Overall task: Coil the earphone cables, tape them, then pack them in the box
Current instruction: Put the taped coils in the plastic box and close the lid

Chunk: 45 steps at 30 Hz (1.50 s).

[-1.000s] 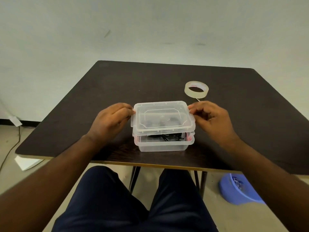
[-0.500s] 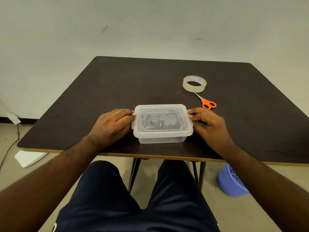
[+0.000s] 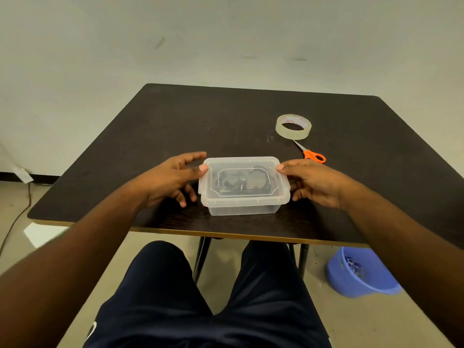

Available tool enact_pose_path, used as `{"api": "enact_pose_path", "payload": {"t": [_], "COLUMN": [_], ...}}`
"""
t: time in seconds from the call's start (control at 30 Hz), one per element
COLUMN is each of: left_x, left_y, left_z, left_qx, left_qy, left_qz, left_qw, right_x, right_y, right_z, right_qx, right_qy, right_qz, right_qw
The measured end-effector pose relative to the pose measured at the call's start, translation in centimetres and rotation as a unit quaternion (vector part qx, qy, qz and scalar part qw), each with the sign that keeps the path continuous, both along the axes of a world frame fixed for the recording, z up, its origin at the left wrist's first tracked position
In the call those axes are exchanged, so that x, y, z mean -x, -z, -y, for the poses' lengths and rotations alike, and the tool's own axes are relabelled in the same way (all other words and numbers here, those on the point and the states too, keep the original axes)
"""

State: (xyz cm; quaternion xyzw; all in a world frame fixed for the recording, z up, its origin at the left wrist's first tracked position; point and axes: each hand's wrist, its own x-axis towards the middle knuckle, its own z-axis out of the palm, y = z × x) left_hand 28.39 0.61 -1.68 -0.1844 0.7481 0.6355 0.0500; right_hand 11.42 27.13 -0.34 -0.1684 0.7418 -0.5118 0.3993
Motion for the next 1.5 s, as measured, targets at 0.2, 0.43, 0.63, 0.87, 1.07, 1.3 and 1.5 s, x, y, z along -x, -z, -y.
{"api": "enact_pose_path", "payload": {"t": [0.2, 0.43, 0.63, 0.87, 1.07, 1.3, 1.5], "left_x": [0.8, 2.3, 2.3, -1.2, 5.4, 22.7, 40.1], "left_y": [-0.7, -1.4, -0.5, 1.1, -2.7, -4.4, -3.3], "left_z": [0.4, -3.2, -4.1, -6.0, -7.1, -9.5, -11.7], "left_qx": [-0.011, 0.532, 0.567, -0.015, -0.032, 0.020, 0.151], "left_qy": [0.021, 0.011, -0.055, -0.237, -0.094, -0.104, -0.093], "left_qz": [0.042, 0.049, 0.050, -0.151, -0.249, -0.292, -0.266], "left_qw": [0.999, 0.845, 0.820, 0.959, 0.963, 0.951, 0.947], "right_x": [0.0, -3.5, -4.2, -7.3, -0.5, 15.1, 30.0], "right_y": [-2.1, -2.6, -1.7, 2.7, 0.4, -2.1, -0.7], "right_z": [0.9, 4.1, 2.8, -0.3, -0.7, -3.0, -4.8], "right_qx": [-0.101, -0.263, -0.204, 0.122, 0.193, 0.160, 0.086], "right_qy": [-0.006, -0.008, 0.037, 0.077, 0.129, 0.201, 0.242], "right_qz": [-0.178, -0.542, -0.524, -0.261, -0.326, -0.431, -0.435], "right_qw": [0.979, 0.798, 0.826, 0.955, 0.917, 0.865, 0.863]}}
